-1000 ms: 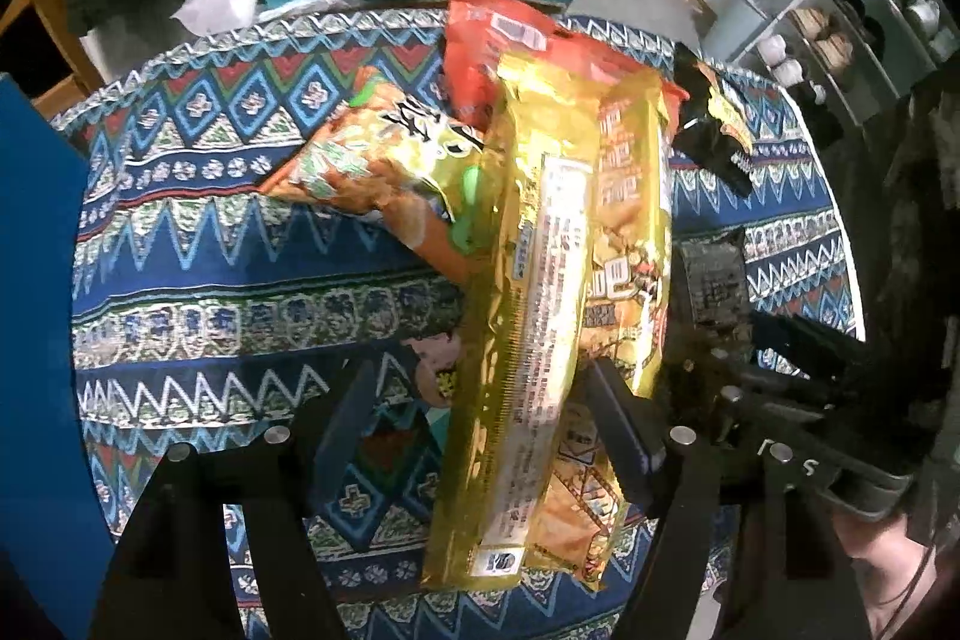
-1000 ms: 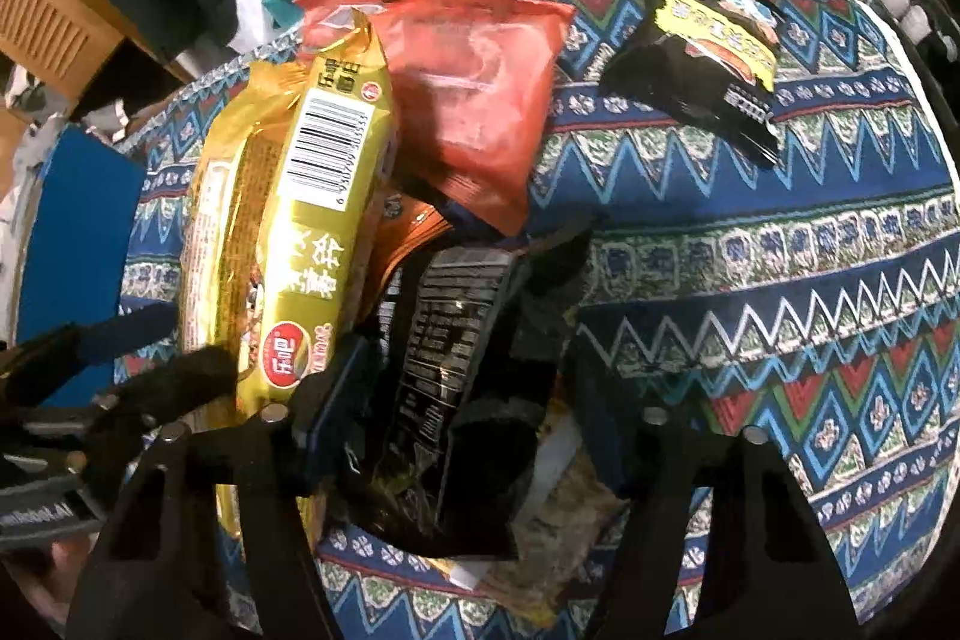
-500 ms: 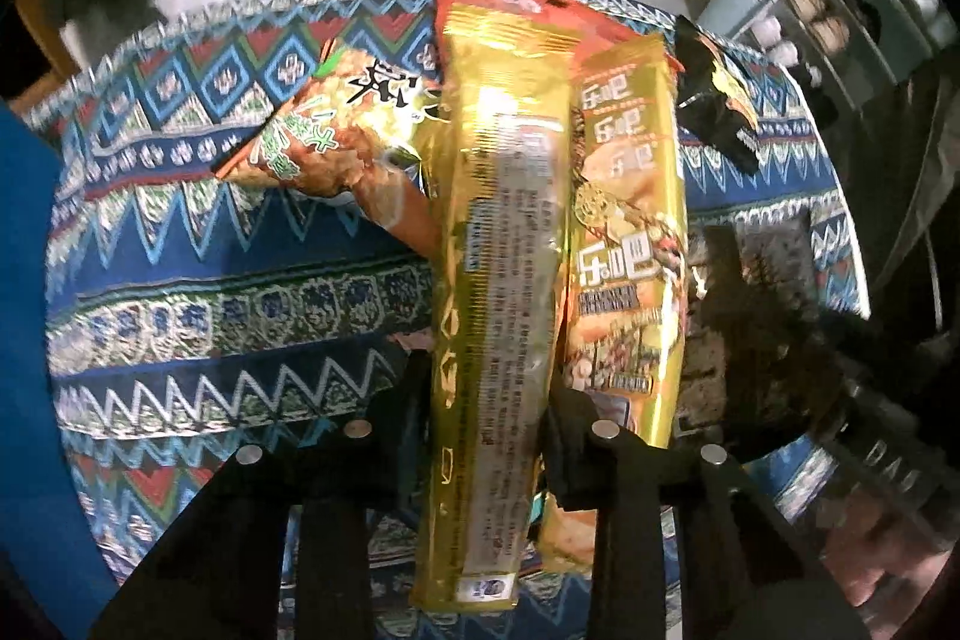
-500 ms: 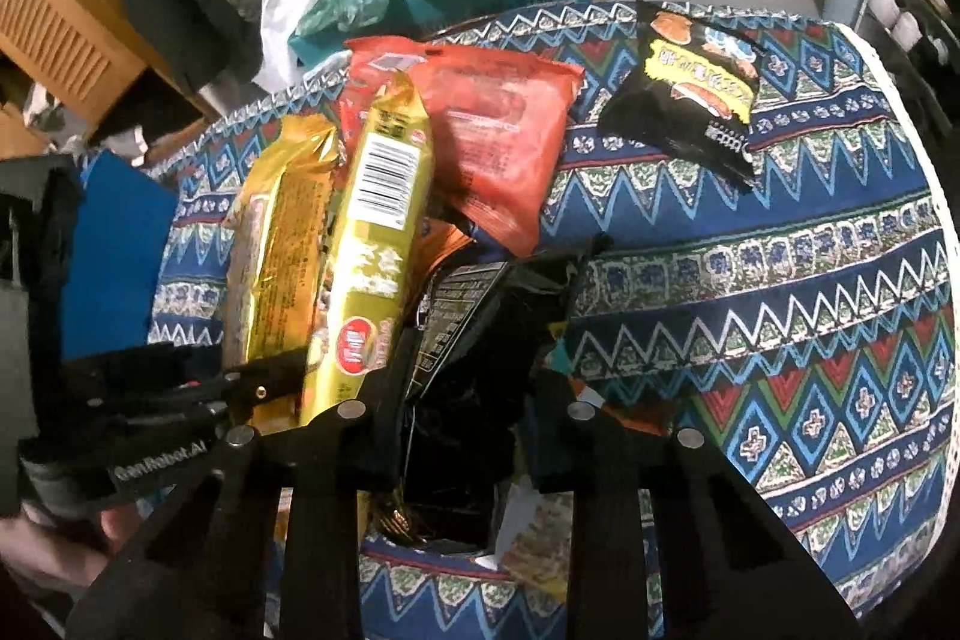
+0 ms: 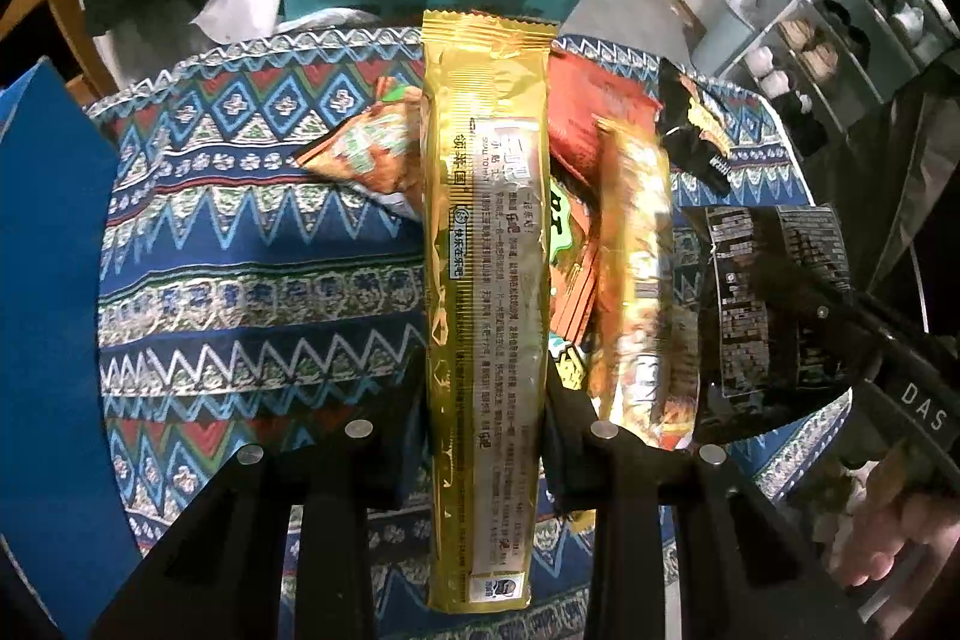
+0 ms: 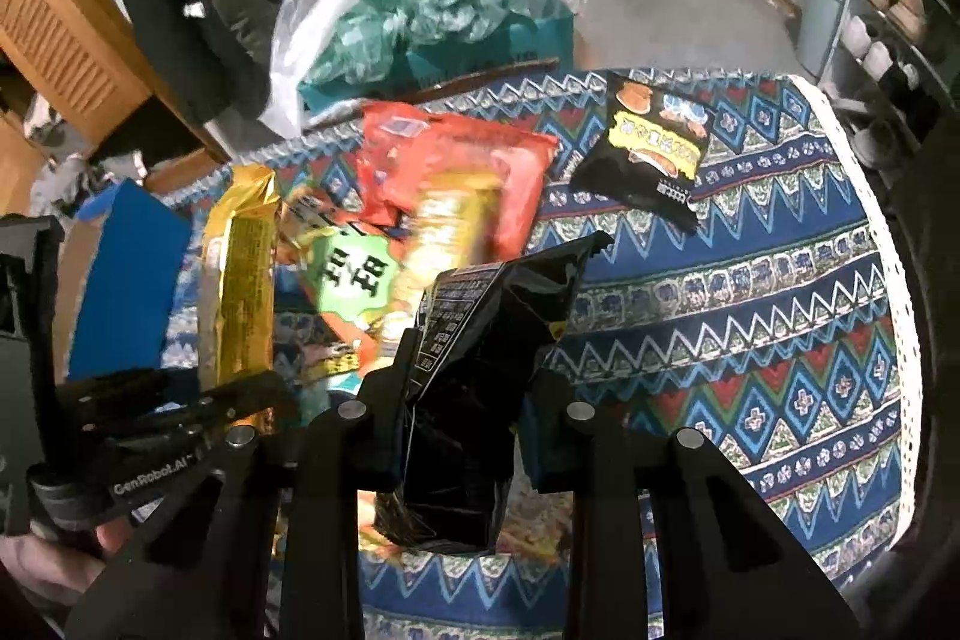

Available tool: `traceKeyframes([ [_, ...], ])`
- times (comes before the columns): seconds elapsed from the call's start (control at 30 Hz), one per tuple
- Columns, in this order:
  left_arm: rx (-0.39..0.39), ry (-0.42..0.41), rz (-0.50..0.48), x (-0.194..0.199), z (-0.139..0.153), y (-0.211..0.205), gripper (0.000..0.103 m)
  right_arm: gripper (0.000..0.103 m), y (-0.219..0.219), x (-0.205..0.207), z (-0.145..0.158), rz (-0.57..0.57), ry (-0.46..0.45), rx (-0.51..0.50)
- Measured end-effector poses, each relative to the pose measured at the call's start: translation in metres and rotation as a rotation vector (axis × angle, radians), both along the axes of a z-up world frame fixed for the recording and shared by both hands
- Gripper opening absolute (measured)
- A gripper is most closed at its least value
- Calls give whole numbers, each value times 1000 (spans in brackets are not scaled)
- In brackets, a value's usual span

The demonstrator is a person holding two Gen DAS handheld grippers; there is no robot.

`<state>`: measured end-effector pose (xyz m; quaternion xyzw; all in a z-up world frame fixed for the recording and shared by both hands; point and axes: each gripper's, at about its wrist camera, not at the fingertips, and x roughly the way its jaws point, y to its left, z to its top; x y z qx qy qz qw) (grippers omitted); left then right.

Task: Organize snacks
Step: 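Grasp the black bag with the right tool while the left tool grasps the yellow bar, then carry the black bag and yellow bar into the box and release them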

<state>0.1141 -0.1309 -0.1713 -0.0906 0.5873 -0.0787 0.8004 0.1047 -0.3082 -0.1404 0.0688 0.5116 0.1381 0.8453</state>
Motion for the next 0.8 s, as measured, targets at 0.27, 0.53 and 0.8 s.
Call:
traceKeyframes([
  [0.27,-35,-22,31,-15,24,20,32,27,10,-10,25,28,-47,28],
  [0.53,-1,-63,68,-32,47,43,32,27,31,-19,47,70,-83,40],
  [0.8,7,-91,115,-48,69,73,32,27,61,-25,64,130,-116,43],
])
